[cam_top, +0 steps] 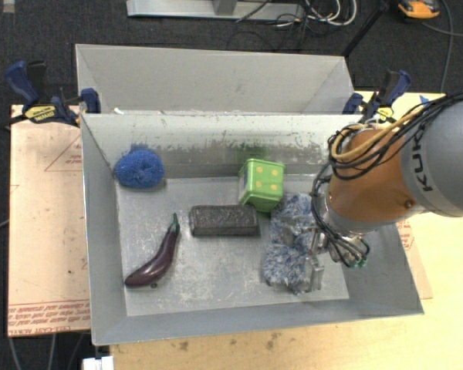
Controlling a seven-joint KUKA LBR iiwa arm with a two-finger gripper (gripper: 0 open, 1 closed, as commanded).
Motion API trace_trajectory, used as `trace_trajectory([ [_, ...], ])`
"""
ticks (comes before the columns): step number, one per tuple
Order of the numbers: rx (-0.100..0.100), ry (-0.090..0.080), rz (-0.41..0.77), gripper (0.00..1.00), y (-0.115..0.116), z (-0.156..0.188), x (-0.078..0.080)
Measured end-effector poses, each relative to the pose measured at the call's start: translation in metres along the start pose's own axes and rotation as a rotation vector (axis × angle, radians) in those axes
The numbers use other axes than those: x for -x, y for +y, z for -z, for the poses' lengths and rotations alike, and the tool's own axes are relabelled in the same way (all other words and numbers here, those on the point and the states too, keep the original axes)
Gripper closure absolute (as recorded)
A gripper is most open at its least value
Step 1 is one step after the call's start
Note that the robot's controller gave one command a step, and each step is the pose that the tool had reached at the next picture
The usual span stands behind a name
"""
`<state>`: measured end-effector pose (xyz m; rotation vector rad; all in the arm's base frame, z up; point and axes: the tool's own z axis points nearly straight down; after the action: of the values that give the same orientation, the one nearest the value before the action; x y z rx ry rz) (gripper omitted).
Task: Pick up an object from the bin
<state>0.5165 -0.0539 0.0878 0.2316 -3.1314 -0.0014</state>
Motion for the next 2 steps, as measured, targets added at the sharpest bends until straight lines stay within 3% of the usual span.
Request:
trace_trajectory([
  [1,-0.002,-0.015,-0.004,1.00,0.0106,-0.0126,-0.0107],
  [2,-0.002,-0.015,-0.004,1.00,0.0106,-0.0126,-0.0107],
])
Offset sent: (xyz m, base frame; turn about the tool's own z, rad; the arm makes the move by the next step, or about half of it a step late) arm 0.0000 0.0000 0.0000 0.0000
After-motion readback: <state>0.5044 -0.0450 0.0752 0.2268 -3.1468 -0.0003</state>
